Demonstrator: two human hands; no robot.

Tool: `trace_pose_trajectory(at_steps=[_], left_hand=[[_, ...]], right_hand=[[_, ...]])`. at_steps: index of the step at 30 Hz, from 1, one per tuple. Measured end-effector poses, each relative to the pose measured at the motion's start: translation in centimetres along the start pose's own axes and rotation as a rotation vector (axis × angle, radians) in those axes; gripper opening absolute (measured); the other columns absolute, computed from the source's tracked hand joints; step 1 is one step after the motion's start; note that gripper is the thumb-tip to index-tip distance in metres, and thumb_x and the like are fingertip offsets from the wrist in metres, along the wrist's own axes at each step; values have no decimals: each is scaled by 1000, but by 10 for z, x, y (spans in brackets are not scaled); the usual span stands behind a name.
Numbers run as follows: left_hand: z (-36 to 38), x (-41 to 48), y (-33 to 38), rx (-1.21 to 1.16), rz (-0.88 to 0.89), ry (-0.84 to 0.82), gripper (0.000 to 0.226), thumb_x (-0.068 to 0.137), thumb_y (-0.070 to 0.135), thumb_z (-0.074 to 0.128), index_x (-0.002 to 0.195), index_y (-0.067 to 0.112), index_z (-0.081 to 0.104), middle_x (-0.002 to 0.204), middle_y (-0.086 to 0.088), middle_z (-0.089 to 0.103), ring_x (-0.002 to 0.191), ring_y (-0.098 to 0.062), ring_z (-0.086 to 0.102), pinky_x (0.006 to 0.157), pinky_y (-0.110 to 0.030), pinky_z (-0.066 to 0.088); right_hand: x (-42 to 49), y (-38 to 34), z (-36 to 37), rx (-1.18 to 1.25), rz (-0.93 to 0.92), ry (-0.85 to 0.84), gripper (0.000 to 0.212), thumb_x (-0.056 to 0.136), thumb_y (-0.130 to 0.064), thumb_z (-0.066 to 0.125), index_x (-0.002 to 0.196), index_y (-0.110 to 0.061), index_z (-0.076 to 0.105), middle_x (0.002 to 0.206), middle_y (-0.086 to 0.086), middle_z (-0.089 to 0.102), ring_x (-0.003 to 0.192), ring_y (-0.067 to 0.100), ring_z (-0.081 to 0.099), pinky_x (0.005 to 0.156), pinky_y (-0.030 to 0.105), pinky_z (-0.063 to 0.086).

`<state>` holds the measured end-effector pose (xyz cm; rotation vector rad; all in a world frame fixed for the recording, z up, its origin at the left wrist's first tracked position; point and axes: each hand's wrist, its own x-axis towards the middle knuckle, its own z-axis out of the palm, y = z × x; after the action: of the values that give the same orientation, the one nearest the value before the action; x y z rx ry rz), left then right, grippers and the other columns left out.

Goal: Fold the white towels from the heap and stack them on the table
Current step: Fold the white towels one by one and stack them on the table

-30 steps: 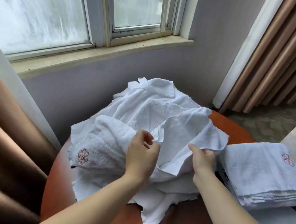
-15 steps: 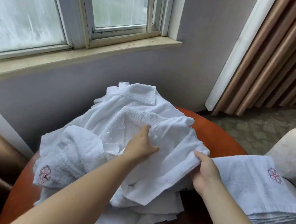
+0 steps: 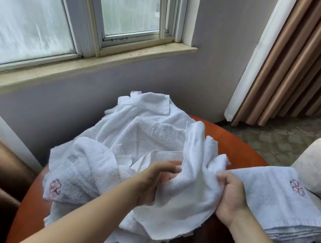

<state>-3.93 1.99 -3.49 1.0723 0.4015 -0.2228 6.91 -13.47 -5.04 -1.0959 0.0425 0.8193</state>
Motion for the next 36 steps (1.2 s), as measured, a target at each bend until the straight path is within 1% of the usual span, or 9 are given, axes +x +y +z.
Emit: trace_pose_trajectory(at_steps=[3, 9, 13, 15, 18, 22, 25, 30, 36], left_hand=[[5, -9, -6, 196, -73, 16, 32, 64, 38, 73, 92, 22, 76, 89, 0, 71, 81, -16, 64, 77, -26, 44], [20, -20, -32, 361, 211, 169, 43, 55, 8, 50, 94, 6, 66, 80, 7, 66, 69, -7, 60, 63, -16, 47], [25, -29, -54, 823, 605, 134, 29, 58, 9, 48, 74, 13, 72, 136, 29, 45, 128, 7, 41, 106, -25, 38], [27, -31, -63, 942, 771, 49, 17, 59, 8, 47, 65, 4, 63, 130, 17, 51, 129, -4, 43, 104, -26, 36], [37, -46, -61, 461, 646, 50, 16, 57, 11, 50, 69, 1, 47, 89, -10, 58, 91, -15, 54, 81, -29, 42], [42, -48, -43, -150, 510, 252, 46, 51, 31, 75, 88, 15, 52, 87, -9, 61, 84, -22, 62, 78, -36, 54], [42, -56, -25, 26, 462, 309, 79, 47, 49, 78, 117, 25, 50, 106, -7, 59, 83, -13, 65, 71, -33, 56], [53, -67, -23, 146, 561, 316, 49, 74, 11, 80, 117, 16, 55, 99, 1, 72, 91, -8, 70, 72, -17, 52], [52, -74, -11, 69, 532, 377, 28, 97, 4, 40, 95, 16, 65, 82, 1, 73, 81, -15, 70, 69, -26, 53]], right_hand=[[-20, 5, 13, -64, 47, -164, 35, 90, -25, 52, 116, -6, 66, 106, 27, 68, 90, 35, 69, 69, 37, 59], [-30, 20, 23, -194, -38, 46, 29, 90, -16, 58, 114, -1, 64, 106, 28, 68, 85, 33, 69, 70, 37, 58], [-40, 31, 36, -145, -86, 66, 56, 71, -28, 79, 117, -4, 58, 109, 24, 67, 89, 33, 69, 76, 41, 58], [-41, 37, 41, -271, -151, 178, 56, 66, -17, 86, 113, -10, 56, 105, 20, 68, 85, 30, 70, 77, 44, 57], [-45, 42, 45, -348, -292, 300, 41, 66, -9, 75, 104, -13, 62, 98, 18, 70, 82, 29, 70, 75, 44, 58], [-62, 43, 52, -523, -519, 310, 22, 76, -8, 74, 91, -19, 61, 88, 2, 70, 79, 7, 68, 70, 26, 55], [-76, 45, 56, -808, -611, 166, 27, 75, -18, 78, 90, -24, 57, 87, -6, 65, 77, -2, 61, 64, 10, 44], [-90, 45, 59, -1058, -569, 0, 47, 56, -62, 60, 91, -33, 48, 99, -10, 58, 94, -2, 57, 71, 5, 39], [-93, 36, 62, -294, -358, -14, 27, 83, -11, 70, 108, -5, 60, 96, 11, 72, 86, 20, 71, 68, 27, 57]])
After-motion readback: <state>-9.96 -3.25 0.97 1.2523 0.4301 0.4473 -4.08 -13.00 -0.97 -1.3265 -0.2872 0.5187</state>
